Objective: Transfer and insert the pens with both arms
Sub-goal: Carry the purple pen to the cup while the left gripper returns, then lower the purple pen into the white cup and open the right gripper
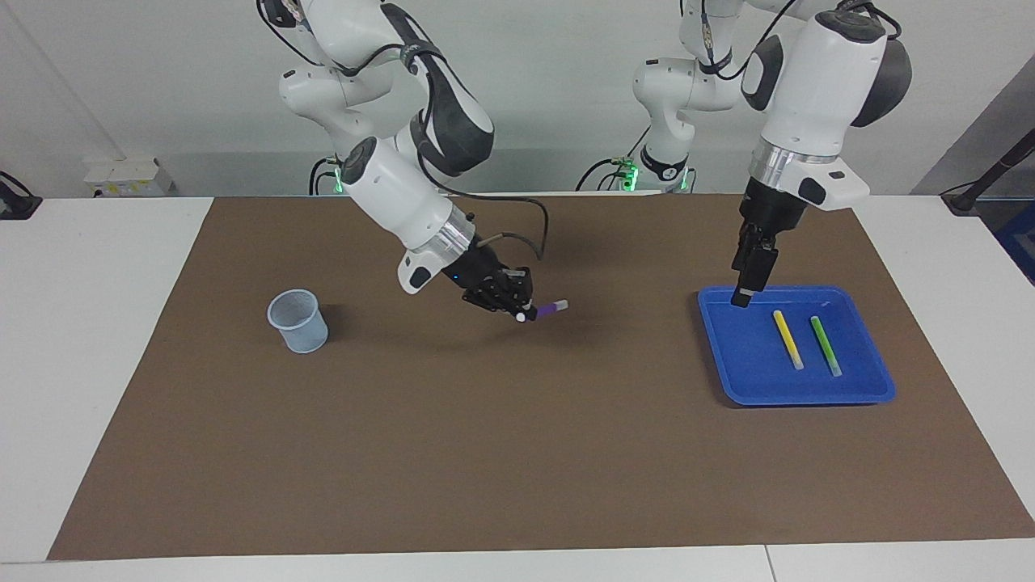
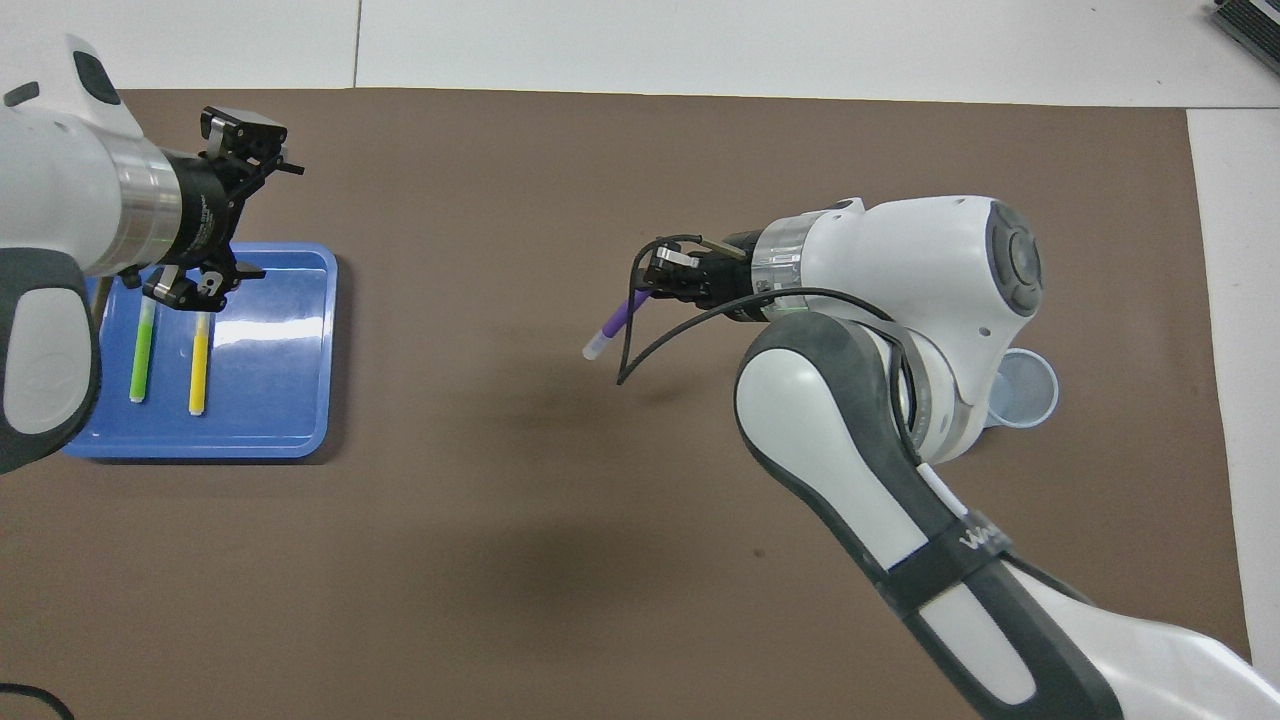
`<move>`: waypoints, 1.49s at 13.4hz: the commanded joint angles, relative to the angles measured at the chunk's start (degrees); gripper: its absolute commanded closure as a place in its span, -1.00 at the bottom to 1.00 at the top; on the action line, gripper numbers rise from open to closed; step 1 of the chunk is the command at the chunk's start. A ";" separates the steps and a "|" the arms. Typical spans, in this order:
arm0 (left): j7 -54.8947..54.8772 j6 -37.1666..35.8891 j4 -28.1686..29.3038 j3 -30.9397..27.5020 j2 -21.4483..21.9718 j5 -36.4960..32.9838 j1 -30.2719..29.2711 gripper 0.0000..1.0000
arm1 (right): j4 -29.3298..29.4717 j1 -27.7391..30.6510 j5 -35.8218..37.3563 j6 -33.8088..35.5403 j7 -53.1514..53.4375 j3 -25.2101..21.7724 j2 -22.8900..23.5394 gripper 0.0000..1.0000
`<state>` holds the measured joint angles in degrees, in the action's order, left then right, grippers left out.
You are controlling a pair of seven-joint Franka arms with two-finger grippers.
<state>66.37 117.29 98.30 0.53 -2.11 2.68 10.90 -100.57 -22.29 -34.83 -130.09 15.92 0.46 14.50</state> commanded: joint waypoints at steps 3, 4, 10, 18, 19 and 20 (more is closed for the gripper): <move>-27.11 -1.36 8.56 0.35 5.62 1.62 -5.61 -1.00 | -1.47 5.14 18.45 16.42 -8.06 0.59 -6.05 1.00; -32.83 -2.15 9.18 0.35 5.89 1.62 -6.93 -1.00 | -1.48 6.37 20.74 19.24 -10.88 0.50 -6.58 1.00; -55.44 -1.99 12.87 0.17 5.19 1.62 -12.39 -0.99 | -1.48 13.14 36.56 27.96 -31.18 0.50 -9.57 1.00; -70.14 4.60 16.31 0.17 0.81 1.62 -16.79 -0.96 | -5.07 17.53 43.44 17.97 -43.51 0.59 -9.57 1.00; -71.72 5.57 16.40 0.17 0.10 1.62 -16.88 -0.95 | -6.91 18.32 43.36 15.60 -44.48 0.68 -10.18 1.00; -72.69 6.19 16.40 0.17 -0.43 1.62 -17.31 -0.95 | -9.36 19.03 43.35 13.66 -44.75 0.68 -10.97 1.00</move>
<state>-3.23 121.05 113.77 0.31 -1.82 3.60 -5.34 -104.40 -5.34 7.38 -112.20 -26.91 0.27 6.10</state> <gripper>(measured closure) 0.004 0.819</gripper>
